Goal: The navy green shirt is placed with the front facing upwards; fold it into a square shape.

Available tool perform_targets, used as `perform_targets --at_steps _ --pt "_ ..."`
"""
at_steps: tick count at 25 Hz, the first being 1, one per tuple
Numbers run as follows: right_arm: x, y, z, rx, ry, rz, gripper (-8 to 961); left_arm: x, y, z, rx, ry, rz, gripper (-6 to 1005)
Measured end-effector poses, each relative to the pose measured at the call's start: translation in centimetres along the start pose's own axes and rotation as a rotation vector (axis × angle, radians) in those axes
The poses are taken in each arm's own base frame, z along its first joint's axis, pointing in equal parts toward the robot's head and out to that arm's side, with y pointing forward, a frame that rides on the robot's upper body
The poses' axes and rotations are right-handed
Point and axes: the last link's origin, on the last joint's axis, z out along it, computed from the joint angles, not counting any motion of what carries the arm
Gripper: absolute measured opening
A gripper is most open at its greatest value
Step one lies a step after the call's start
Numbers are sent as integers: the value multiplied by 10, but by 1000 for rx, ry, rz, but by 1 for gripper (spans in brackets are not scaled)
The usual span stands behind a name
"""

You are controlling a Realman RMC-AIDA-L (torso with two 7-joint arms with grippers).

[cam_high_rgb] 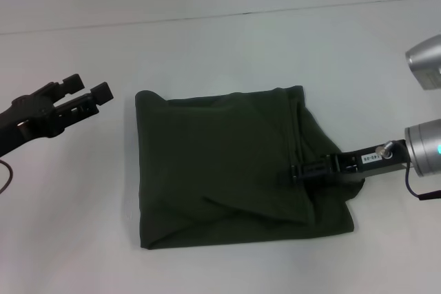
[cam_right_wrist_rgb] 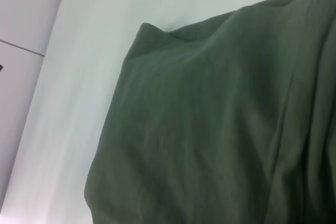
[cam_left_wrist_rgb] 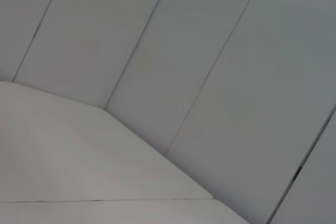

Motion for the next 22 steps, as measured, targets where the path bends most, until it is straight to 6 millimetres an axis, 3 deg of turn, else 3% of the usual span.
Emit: perform_targets --at_steps 11,22 --pt "0 1 7 17 21 5 837 0 -2 1 16 1 0 917" --pt "3 -3 6 27 12 0 661 0 -3 1 19 -1 -3 917"
